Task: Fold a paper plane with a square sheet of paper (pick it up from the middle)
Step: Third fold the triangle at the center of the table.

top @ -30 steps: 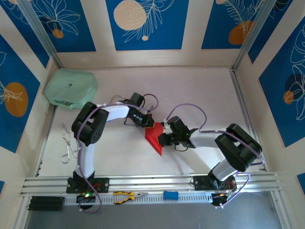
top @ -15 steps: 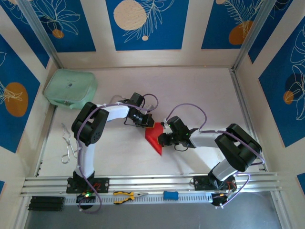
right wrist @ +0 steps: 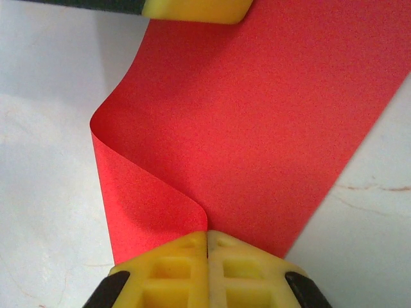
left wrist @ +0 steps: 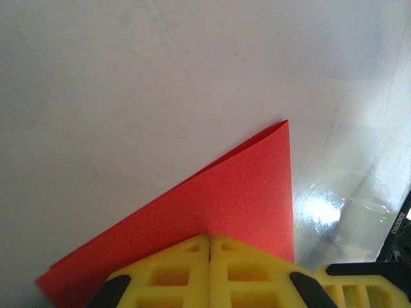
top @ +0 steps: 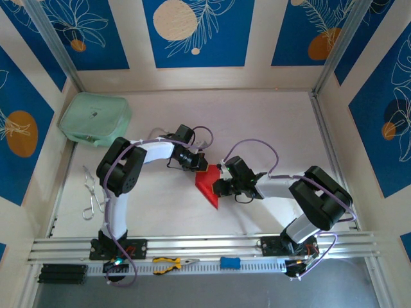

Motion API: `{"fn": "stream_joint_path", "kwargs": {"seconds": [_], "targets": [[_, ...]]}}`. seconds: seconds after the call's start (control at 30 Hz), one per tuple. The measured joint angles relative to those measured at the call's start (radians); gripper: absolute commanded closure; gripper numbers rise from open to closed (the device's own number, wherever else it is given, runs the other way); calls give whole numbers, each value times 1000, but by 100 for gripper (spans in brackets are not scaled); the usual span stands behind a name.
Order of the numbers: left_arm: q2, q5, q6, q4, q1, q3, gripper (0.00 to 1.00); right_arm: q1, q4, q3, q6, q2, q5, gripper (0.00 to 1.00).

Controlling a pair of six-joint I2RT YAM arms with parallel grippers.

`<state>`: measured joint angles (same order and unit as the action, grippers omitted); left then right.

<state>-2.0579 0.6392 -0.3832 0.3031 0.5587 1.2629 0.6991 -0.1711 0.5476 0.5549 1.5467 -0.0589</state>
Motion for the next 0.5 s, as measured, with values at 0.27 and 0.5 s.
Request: {"fn": "stream_joint_path", "kwargs": {"seconds": [0.27,0.5], "targets": [[1,-6,0,6,0,3,92,0,-4,0,0,2,0,100],[1,-27,0,31,0,20,89,0,-28,0,4,13,-1,100]]}}
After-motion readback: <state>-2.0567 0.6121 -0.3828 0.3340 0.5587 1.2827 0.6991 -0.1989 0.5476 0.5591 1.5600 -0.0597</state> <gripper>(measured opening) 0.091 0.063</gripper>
